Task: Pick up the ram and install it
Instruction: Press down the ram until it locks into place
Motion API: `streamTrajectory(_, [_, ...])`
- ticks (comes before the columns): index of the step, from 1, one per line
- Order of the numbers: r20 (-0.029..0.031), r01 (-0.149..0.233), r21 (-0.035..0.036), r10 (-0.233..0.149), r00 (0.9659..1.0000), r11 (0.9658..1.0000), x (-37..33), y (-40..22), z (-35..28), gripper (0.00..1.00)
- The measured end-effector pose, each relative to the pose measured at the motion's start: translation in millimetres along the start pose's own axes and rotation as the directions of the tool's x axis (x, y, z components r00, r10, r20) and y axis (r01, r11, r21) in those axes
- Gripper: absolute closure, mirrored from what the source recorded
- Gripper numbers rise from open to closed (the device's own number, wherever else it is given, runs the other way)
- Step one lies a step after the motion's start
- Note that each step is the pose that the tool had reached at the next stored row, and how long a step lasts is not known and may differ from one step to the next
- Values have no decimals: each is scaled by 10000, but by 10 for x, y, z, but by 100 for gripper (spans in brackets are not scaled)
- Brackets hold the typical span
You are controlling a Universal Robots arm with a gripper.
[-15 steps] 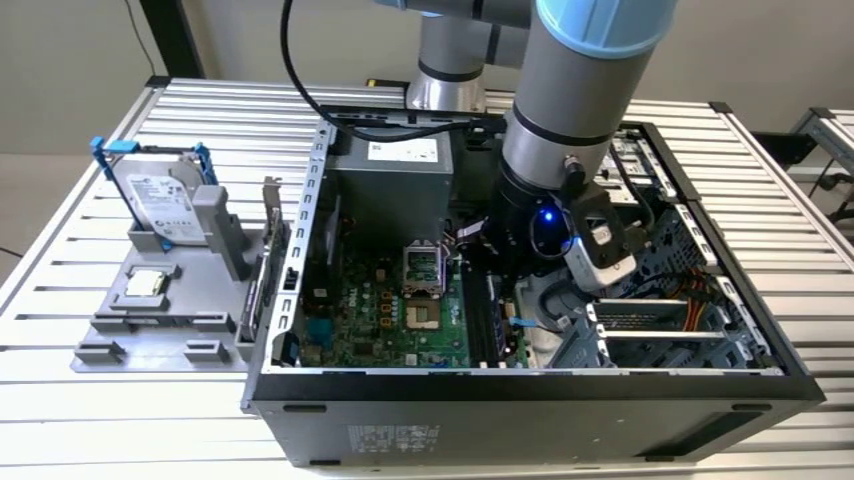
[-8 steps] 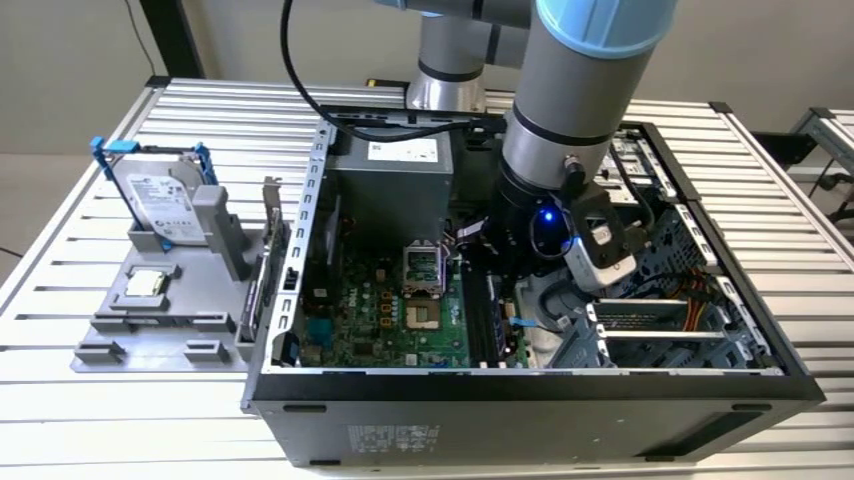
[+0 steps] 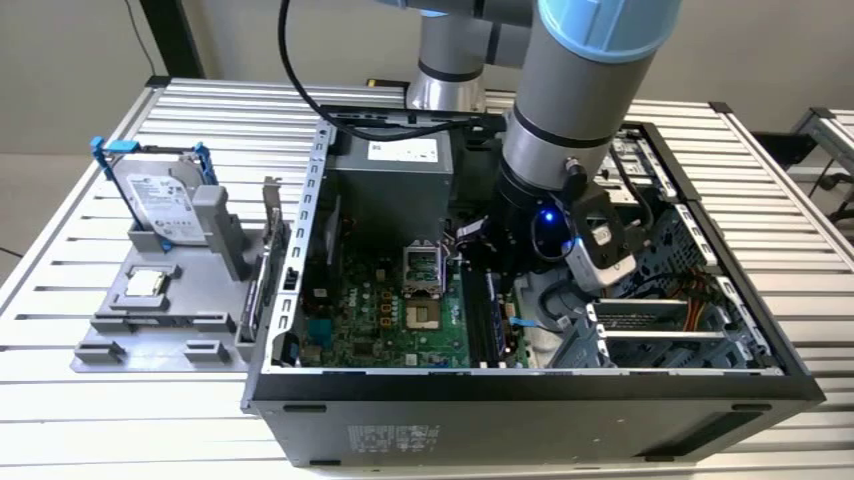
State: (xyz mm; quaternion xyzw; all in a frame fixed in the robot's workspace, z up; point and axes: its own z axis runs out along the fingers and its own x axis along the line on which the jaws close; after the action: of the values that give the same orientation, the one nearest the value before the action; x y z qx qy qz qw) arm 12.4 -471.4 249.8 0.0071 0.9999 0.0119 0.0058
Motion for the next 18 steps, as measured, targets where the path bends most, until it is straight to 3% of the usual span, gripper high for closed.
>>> streamTrajectory(4, [-16,638,-50,-638,9980,9979,0,1,1,100])
streamTrajectory(9, [-36,1548,-62,-1548,9879,9879,0,0,1,100])
streamTrajectory(11, [-42,1902,-69,-1902,9817,9817,0,0,1,100])
streamTrajectory(14, [-50,2438,-81,-2439,9698,9698,0,0,1,100])
streamTrajectory(18, [-53,3132,-108,-3132,9497,9496,0,0,0,100])
